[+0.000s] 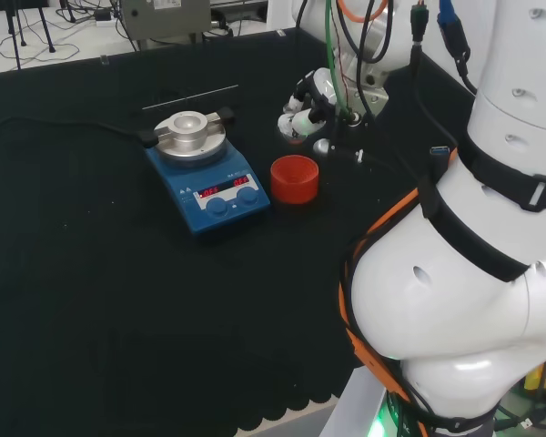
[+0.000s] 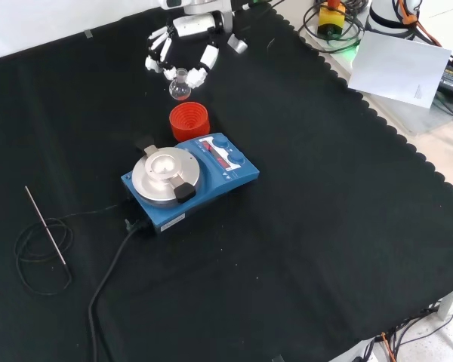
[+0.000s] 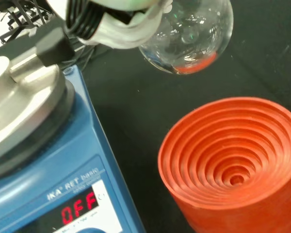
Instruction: Place the round-bottom flask on the heater.
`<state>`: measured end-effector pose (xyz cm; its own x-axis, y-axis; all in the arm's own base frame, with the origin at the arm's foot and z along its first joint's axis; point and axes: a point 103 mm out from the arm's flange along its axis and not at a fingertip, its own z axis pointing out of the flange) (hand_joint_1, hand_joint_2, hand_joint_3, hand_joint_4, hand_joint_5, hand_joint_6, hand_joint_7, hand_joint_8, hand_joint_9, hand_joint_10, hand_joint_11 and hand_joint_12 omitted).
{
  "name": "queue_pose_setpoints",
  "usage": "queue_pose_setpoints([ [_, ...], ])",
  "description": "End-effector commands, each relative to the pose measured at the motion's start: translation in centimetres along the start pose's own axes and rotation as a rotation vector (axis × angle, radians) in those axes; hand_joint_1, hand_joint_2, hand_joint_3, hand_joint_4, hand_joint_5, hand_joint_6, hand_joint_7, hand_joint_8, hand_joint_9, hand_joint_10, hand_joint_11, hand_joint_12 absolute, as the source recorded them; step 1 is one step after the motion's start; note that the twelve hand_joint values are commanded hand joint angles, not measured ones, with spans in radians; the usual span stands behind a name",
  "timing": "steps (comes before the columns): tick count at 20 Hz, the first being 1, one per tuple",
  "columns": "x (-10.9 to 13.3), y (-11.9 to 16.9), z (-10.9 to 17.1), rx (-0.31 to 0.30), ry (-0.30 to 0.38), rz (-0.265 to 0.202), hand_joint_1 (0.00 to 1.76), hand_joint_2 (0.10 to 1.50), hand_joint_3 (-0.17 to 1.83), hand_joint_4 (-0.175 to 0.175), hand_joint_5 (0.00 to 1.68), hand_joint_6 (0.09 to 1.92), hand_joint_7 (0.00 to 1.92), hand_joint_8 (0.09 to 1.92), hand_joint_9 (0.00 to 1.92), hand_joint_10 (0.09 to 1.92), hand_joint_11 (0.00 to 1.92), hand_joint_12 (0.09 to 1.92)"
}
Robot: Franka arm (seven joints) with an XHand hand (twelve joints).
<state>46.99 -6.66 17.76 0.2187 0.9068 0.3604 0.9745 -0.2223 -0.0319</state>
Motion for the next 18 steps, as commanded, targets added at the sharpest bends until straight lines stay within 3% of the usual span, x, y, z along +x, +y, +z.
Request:
queue_pose_setpoints([
  [1,1.4,-0.9,-1.1,-0.002,0.004,-0.01,1.06,0.75,0.65,0.175,1.08,1.01,0.48,0.55,0.71,0.53,0.24,1.31],
  [6,3.6,-0.5,-1.4,0.023,0.015,-0.03,1.06,0.75,0.66,0.175,1.08,1.01,0.49,0.55,0.71,0.53,0.24,1.31],
  [18,11.7,3.4,-1.1,0.063,0.033,-0.139,1.07,0.74,0.67,0.175,1.08,1.0,0.49,0.55,0.71,0.53,0.24,1.31],
])
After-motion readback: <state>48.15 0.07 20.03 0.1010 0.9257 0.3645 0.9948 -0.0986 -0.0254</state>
